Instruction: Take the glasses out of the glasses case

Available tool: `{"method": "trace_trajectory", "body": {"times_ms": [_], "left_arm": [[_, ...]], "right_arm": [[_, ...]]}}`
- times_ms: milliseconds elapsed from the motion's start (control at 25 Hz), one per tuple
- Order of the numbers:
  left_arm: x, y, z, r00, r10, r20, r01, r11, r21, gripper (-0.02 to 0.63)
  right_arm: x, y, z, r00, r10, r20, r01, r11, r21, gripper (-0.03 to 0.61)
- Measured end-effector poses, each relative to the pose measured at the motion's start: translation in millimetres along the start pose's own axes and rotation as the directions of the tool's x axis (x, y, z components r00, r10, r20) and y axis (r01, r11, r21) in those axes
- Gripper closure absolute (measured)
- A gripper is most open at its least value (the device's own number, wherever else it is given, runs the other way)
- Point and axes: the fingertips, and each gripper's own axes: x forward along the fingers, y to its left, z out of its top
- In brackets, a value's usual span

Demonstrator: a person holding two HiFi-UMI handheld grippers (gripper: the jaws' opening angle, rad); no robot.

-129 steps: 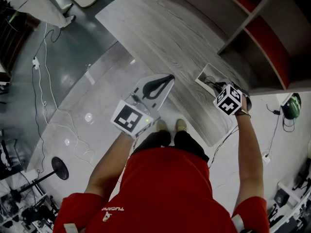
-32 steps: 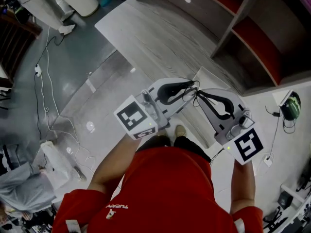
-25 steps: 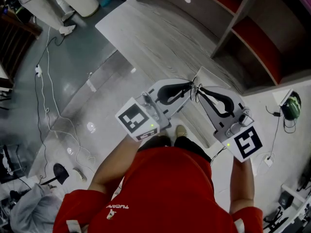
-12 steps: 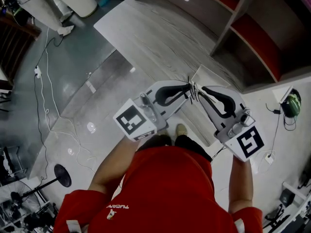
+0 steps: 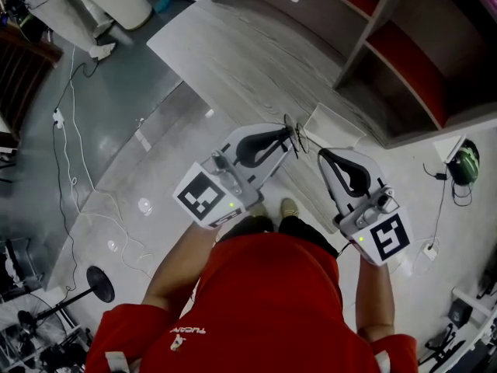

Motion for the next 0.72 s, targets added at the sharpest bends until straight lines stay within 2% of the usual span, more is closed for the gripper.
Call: {"method": "trace_trajectory", "body": {"times_ms": [440,720], "left_arm": [[-4,0,10,1.0,0.014,0.023,-0.015,0.999,0.03,0.6],[-4,-1,12,1.0,0.008,0.03,-0.008,1.0,0.026,0.6]], "right_arm": [[-5,5,5,0.993,-0.084,0.081,0.082,0.996,0.032,0.574],[-7,3,4,0.988,-0.133,0.08,0.131,0.991,0.035,0.575]]}}
